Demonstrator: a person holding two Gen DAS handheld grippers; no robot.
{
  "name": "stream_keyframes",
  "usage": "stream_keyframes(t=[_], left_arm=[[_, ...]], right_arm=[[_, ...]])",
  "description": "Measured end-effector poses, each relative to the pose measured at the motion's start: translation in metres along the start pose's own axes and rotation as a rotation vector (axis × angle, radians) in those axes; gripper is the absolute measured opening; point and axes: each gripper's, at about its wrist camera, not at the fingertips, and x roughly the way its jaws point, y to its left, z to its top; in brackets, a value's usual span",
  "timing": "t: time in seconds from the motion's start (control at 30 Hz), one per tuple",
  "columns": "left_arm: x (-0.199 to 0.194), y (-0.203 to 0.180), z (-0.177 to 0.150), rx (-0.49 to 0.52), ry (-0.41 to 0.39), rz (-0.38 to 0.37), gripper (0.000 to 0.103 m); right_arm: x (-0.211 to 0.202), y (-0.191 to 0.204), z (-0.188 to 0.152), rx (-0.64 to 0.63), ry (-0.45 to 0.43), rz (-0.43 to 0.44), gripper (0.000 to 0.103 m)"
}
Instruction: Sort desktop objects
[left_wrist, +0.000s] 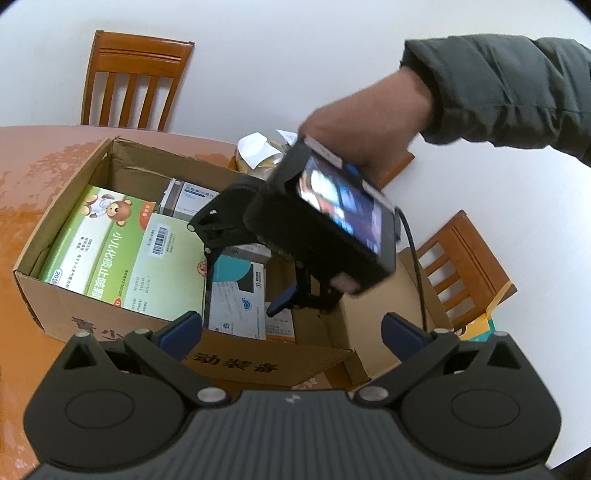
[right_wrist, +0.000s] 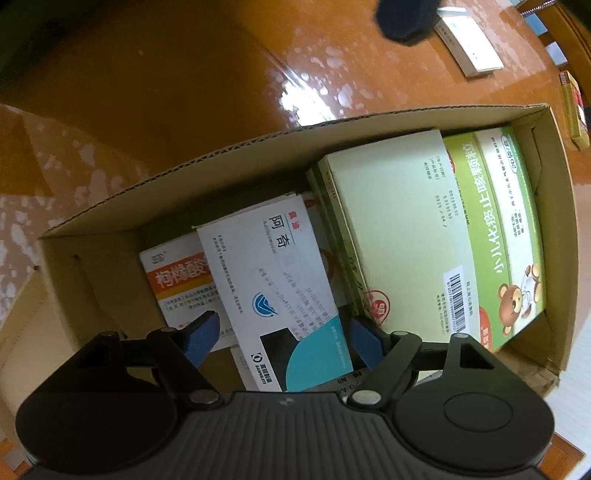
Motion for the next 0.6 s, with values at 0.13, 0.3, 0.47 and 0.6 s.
stream_keyframes(t=[0.13,0.3,0.47,0.6], left_arm=[[0.000,0.003,0.001,-0.015,-0.008,0.000,0.103],[0.001,0.007,0.001,-0.023,-0.005,0.007,0.103],[0.000,0.013,0.003,-0.035,-0.004,0.011,0.103],[0.000,0.016,0.003,-0.038,-0.002,0.012,0.103]], right_arm=[[0.006,0.003,-0.009,0.073,-0.017,-0.066,0.080],[0.010,-0.011,-0.022,0.114,-0.013,-0.029,0.078],[0.005,-0.028,-0.036,0.100,-0.007,0.036,0.075],[-0.005,-0.040,-0.049,0.126,-0.029,0.046,0.073]])
